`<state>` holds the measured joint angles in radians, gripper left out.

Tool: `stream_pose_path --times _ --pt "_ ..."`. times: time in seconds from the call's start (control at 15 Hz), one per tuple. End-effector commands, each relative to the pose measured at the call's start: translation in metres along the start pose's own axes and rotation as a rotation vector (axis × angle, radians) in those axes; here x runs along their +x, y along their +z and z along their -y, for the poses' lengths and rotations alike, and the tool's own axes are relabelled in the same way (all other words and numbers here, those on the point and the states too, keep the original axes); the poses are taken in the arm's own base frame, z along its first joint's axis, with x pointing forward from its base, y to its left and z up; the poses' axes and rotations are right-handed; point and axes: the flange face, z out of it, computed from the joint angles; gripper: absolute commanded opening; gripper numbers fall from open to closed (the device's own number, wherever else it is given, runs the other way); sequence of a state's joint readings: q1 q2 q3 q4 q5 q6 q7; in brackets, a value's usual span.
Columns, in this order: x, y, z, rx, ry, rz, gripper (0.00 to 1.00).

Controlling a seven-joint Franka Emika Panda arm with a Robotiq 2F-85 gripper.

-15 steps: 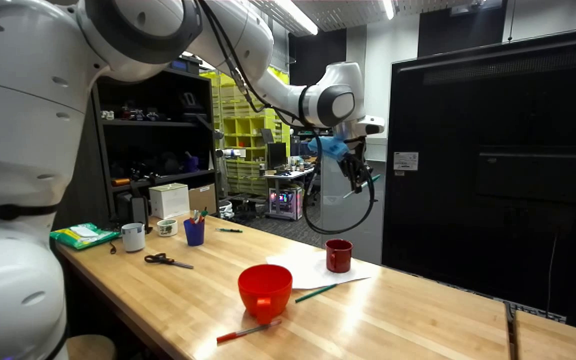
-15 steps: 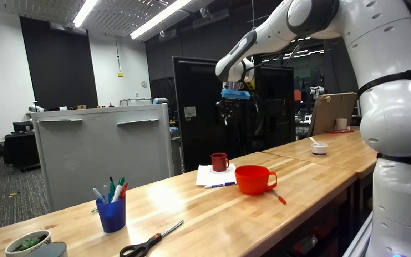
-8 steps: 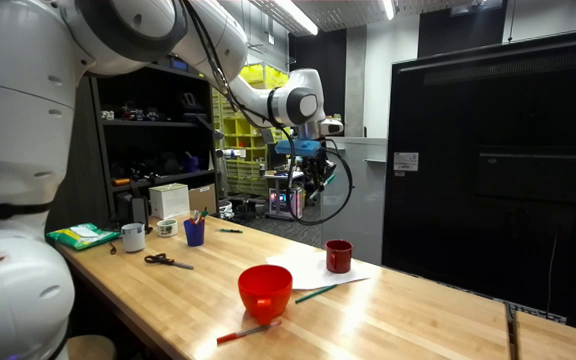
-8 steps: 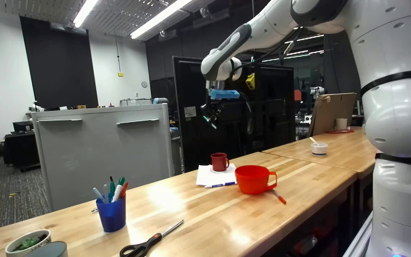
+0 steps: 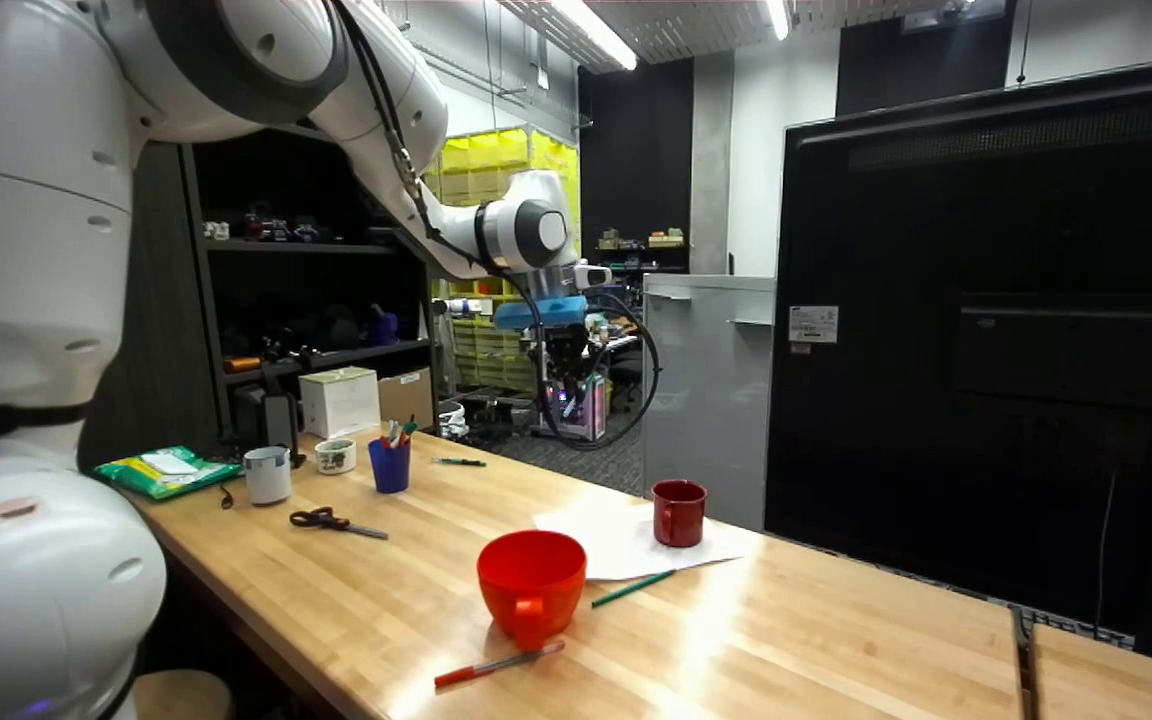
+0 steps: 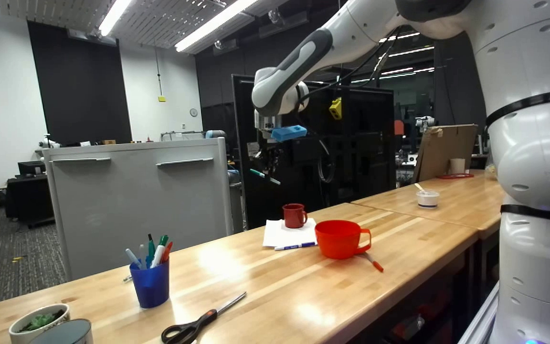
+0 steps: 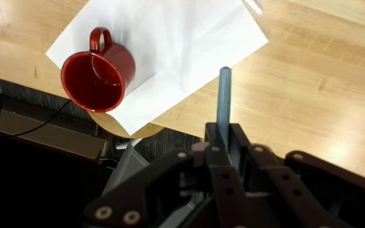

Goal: Put the pen inside cup

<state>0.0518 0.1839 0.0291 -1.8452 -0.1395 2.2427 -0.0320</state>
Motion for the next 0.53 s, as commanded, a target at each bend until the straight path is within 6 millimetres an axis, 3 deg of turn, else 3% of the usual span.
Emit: stream_pose_path --times 0.0,0.47 --pt "0.001 0.000 0.001 0.001 -0.001 0.001 0.11" --pt "0.000 0.001 -0.007 -0.003 0.012 0.003 0.11"
